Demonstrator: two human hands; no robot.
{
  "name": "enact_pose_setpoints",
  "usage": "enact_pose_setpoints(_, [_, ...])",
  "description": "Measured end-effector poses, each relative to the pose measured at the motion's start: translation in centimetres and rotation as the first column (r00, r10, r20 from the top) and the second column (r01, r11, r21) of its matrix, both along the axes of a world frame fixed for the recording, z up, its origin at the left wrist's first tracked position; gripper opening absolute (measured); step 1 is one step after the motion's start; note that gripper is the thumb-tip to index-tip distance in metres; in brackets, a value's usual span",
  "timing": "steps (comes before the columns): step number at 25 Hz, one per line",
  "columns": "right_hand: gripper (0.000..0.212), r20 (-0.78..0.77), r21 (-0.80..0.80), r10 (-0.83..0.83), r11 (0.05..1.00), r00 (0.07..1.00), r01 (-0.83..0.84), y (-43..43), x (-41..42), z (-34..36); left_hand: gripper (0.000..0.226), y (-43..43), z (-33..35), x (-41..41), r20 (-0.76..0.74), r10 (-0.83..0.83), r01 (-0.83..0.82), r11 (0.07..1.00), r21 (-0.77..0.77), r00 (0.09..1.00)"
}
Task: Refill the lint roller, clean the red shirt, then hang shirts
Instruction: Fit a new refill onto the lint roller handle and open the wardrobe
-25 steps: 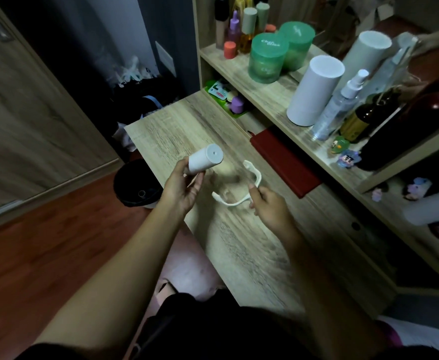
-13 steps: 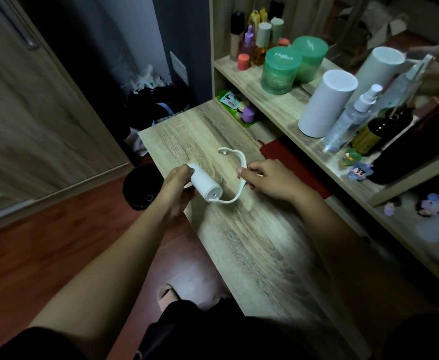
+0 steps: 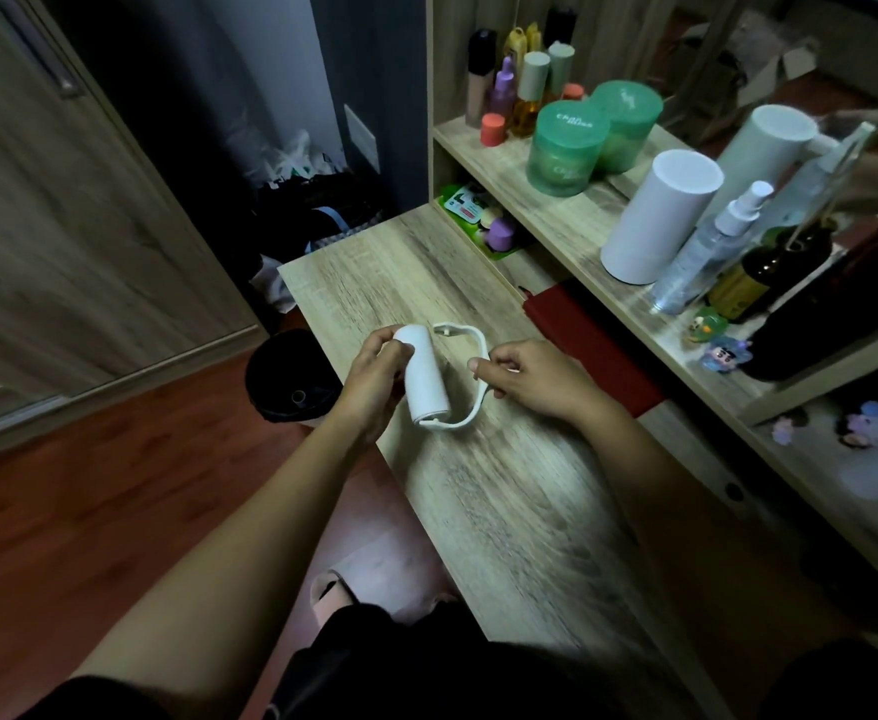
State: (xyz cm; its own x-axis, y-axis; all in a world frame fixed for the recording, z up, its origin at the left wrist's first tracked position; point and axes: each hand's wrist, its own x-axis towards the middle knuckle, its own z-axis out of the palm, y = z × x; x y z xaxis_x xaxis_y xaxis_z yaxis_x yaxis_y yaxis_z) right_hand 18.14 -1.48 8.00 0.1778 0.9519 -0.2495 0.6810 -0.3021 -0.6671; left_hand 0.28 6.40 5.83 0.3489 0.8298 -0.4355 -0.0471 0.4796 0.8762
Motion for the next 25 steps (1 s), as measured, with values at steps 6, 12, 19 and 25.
enact_pose_setpoints(6, [0.046, 0.027, 0.026, -0.078, 0.997, 0.997, 0.077, -0.1, -0.4, -0.5, 0.034, -0.7, 0.9, 1.4, -0.051, -0.033, 0.036, 0.998, 0.06, 0.998])
enact_pose_setpoints(12, [0.05, 0.076, 0.13, -0.172, 0.978, 0.982, 0.162, 0.7, -1.7, -0.9, 0.055, -0.6, 1.9, 2.3, -0.262, 0.029, 0.055, 0.949, 0.31, 0.965])
enact_pose_setpoints(19, [0.051, 0.117, 0.199, -0.224, 0.96, 0.968, 0.198, 0.9, -3.0, -1.1, 0.055, -0.3, 3.0, 1.9, -0.352, 0.046, 0.087, 0.931, 0.354, 0.935])
enact_pose_setpoints(25, [0.049, 0.216, 0.205, -0.183, 0.969, 0.959, 0.139, 1.3, -3.3, -0.7, 0.055, -1.0, 2.6, 1.6, -0.387, 0.068, 0.083, 0.929, 0.361, 0.92])
